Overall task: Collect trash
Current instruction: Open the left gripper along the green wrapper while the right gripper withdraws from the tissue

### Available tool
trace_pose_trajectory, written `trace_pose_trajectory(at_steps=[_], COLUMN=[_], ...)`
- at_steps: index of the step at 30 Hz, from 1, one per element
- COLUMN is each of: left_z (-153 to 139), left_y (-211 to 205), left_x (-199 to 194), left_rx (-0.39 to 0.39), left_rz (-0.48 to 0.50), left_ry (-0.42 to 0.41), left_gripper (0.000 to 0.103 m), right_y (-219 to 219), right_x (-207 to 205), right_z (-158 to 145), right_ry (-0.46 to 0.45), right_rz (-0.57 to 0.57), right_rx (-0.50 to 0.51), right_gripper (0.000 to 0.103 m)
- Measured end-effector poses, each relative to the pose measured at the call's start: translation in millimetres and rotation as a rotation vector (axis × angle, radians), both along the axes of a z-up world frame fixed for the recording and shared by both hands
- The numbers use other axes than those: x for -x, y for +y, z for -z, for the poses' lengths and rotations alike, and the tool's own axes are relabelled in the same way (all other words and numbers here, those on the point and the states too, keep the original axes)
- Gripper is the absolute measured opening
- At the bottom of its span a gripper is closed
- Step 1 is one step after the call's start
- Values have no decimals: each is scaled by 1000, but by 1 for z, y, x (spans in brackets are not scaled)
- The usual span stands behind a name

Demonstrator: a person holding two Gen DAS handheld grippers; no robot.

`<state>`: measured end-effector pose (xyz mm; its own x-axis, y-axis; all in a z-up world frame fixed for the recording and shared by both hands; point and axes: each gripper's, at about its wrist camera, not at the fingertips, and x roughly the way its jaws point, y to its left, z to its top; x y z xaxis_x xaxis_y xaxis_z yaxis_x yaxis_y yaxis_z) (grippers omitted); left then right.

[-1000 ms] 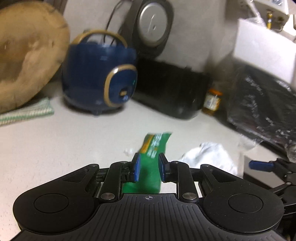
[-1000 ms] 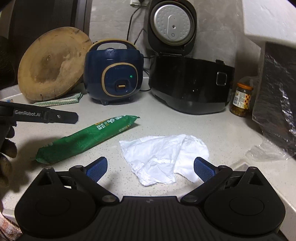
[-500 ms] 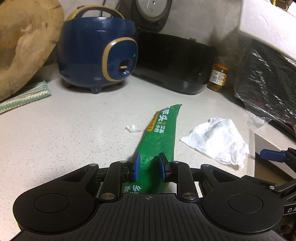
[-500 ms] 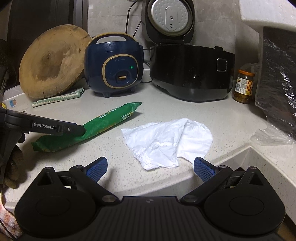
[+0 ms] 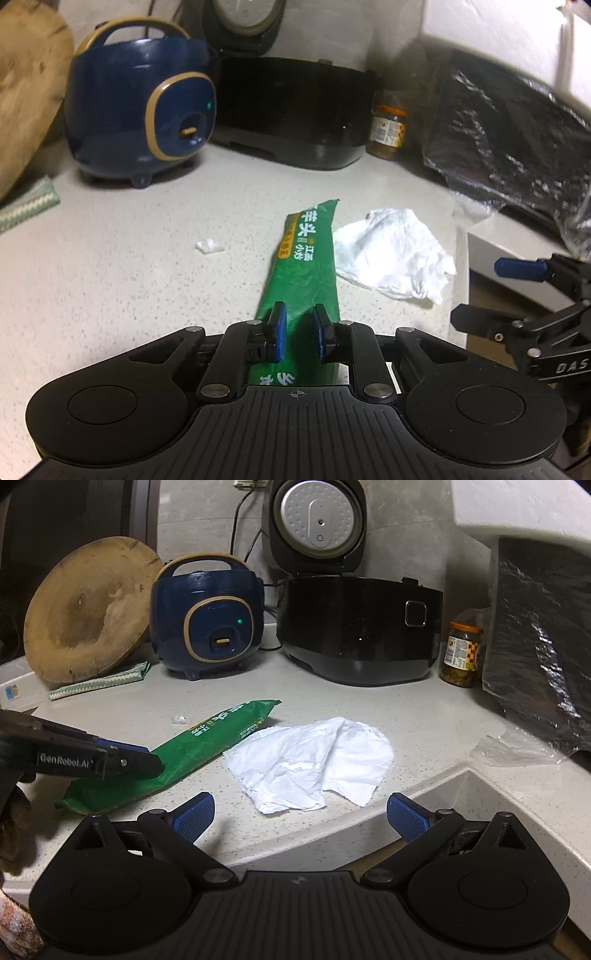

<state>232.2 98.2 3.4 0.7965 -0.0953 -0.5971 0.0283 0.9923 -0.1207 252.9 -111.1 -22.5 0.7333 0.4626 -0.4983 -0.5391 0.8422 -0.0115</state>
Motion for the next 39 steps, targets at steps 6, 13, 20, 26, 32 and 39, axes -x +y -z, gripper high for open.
trace_pose_trajectory(at_steps=[6,13,20,26,32,39], left_z=[-12,-27,-11,-10,-18,-6], left_y=[-7,-18,-30,-40,-38,-29], left_x=[6,12,-2,-8,-7,-29], left_rx=[-77,-104,-144,-139,-171,-244], left_rz=[-51,-26,-18,56,46,2], left_ry=[10,19,118,148,96,129], left_gripper=[21,23,31,67,66,67], right_y=[-6,-15,-31,-56,-68,-67], right_x=[5,14,46,47,50,56], right_z=[-4,-5,11,23,31,41], right_ry=[-22,-49,-137,-70,-35,-7], right_rz=[-41,-68,-16,43,65,60], right_rx=[-28,-74,-78,-133,-167,-152], right_gripper=[100,100,100,100,100,100])
